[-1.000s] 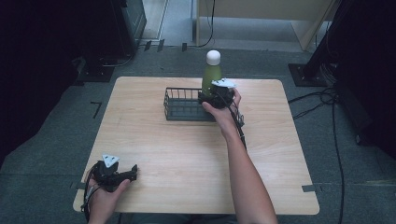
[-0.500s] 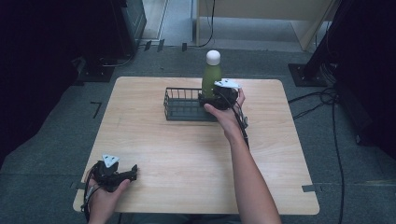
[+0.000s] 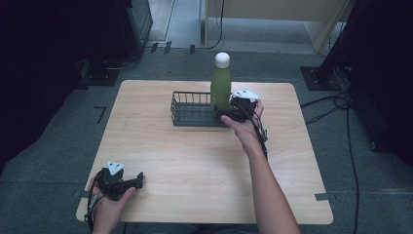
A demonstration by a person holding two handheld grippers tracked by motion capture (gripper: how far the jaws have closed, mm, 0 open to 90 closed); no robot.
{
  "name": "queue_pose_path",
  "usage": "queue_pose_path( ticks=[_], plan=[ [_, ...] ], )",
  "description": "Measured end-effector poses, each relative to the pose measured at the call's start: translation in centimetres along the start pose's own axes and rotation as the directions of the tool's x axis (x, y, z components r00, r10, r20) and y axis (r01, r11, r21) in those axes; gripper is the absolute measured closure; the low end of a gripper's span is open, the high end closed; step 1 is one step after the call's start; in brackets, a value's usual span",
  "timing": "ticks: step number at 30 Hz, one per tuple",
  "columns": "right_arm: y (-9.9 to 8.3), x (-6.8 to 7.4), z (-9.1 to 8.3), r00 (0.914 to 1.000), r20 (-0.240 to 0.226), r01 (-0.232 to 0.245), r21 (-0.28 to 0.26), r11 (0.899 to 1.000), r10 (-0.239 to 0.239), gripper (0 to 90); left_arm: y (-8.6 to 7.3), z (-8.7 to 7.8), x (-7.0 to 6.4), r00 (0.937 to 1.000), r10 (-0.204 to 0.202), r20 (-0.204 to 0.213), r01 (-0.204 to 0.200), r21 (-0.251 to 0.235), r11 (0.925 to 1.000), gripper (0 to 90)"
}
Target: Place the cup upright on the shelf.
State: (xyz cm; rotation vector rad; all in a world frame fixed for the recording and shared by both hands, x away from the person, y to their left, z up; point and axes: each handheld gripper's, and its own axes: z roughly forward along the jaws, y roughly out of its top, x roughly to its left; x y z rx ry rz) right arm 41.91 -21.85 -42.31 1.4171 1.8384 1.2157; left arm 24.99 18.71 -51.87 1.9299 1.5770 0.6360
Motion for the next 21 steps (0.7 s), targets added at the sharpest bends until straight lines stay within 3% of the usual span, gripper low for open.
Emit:
queue_pose_path(
  ticks=[21],
  plan=[
    [-4.3,-3.3,-4.0,0.9992,0.039,-0.01,0.015,1.0,0.009,0.0,0.0,0.0,0.0,1.0,0.001,0.0,-0.001,0.0,1.0,0.0]
  ],
)
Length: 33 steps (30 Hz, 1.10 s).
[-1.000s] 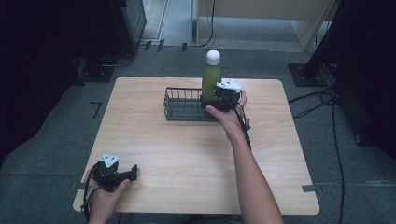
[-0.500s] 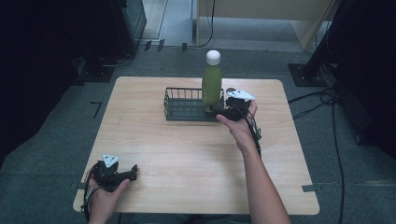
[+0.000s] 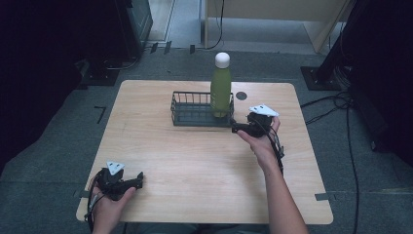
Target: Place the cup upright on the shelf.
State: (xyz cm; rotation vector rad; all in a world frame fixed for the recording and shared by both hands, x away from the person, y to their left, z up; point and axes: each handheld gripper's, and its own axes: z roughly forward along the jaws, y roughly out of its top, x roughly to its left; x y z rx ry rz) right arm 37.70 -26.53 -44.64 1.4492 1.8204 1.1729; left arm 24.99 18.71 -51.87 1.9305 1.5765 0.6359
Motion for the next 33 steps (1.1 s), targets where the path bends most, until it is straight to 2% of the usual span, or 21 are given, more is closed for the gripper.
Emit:
queue_pose_path(
  ticks=[21,33],
  plan=[
    [-4.7,-4.8,-3.9,0.9949,0.086,-0.055,0.025,0.998,0.053,0.0,0.0,0.0,0.0,1.0,0.002,0.0,-0.002,0.0,1.0,0.0],
    [-7.3,-6.6,-5.6,0.9898,0.115,-0.089,0.044,0.995,0.084,0.0,0.0,0.0,0.0,1.0,0.002,0.0,-0.002,0.0,1.0,0.0]
  ],
)
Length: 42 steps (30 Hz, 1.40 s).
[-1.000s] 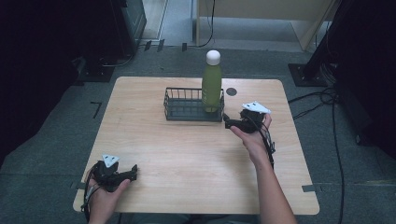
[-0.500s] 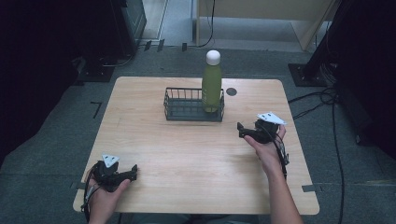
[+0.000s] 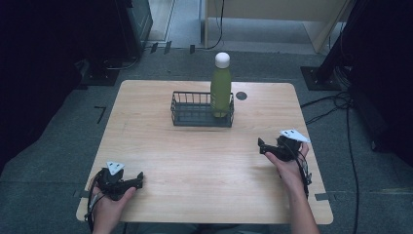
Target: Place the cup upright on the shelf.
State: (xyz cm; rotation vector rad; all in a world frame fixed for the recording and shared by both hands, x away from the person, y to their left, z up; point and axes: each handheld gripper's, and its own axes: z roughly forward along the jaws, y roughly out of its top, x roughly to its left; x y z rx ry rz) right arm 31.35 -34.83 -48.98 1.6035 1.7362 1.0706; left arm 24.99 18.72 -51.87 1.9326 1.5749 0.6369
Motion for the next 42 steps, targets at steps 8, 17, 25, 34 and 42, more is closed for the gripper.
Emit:
queue_pose_path(
  ticks=[8,17,25,34,42],
  plan=[
    [-1.6,-1.5,-1.2,0.9995,0.021,-0.025,0.012,1.0,0.025,0.0,0.0,0.0,0.0,1.0,0.0,0.0,0.0,0.0,1.0,0.0],
    [-3.3,-3.0,-2.8,0.9981,0.05,-0.037,0.028,0.999,0.035,0.0,0.0,0.0,0.0,1.0,0.0,0.0,0.0,0.0,1.0,0.0],
    [-4.9,-3.8,-4.1,0.9966,0.069,-0.048,0.045,0.998,0.045,0.0,0.0,0.0,0.0,1.0,0.0,-0.001,0.0,0.0,1.0,0.0],
    [-6.6,-4.7,-5.5,0.9949,0.097,-0.033,0.08,0.996,0.025,0.0,0.0,0.0,0.0,1.0,0.0,0.0,0.0,0.0,1.0,0.0],
    [-7.4,-5.5,-6.6,0.9928,0.115,-0.045,0.087,0.995,0.035,0.0,0.0,0.0,0.0,1.0,0.0,0.0,0.0,0.0,1.0,0.0]
  ],
)
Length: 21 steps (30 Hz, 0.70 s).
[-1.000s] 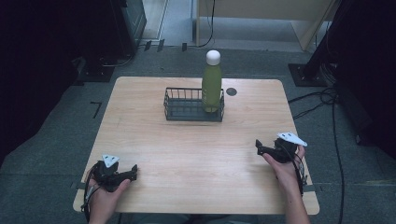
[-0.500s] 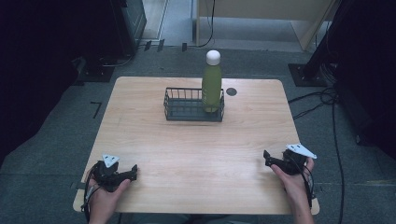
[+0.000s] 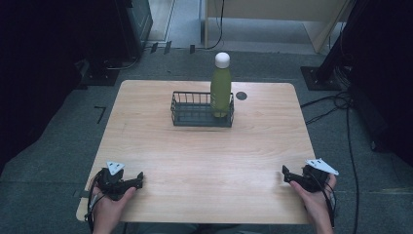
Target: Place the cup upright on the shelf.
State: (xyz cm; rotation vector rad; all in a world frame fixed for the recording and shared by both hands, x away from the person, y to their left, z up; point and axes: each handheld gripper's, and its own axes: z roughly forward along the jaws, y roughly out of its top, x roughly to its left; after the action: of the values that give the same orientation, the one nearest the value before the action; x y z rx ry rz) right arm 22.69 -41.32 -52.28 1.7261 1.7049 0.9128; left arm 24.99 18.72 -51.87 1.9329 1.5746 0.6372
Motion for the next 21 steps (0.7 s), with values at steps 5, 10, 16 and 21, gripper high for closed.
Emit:
queue_pose_path(
  ticks=[5,10,16,21],
  plan=[
    [-0.4,-0.5,-0.6,0.9994,0.031,0.014,0.012,1.0,-0.014,0.0,0.0,0.0,0.0,1.0,0.0,0.0,0.0,0.0,1.0,0.0],
    [-0.9,-0.9,-1.1,0.999,0.034,0.029,0.046,0.999,-0.031,0.0,0.0,0.0,0.0,1.0,-0.002,0.0,0.002,-0.001,1.0,0.0],
    [-1.2,-1.0,-1.1,0.9979,0.047,0.041,0.103,0.994,-0.046,0.0,0.0,0.0,0.0,1.0,-0.001,-0.001,0.001,-0.001,1.0,0.0],
    [-1.3,-1.0,-1.2,0.9978,0.046,0.042,0.103,0.994,-0.047,0.1,0.0,0.0,0.0,1.0,-0.001,-0.001,0.001,-0.001,1.0,0.0]
  ],
)
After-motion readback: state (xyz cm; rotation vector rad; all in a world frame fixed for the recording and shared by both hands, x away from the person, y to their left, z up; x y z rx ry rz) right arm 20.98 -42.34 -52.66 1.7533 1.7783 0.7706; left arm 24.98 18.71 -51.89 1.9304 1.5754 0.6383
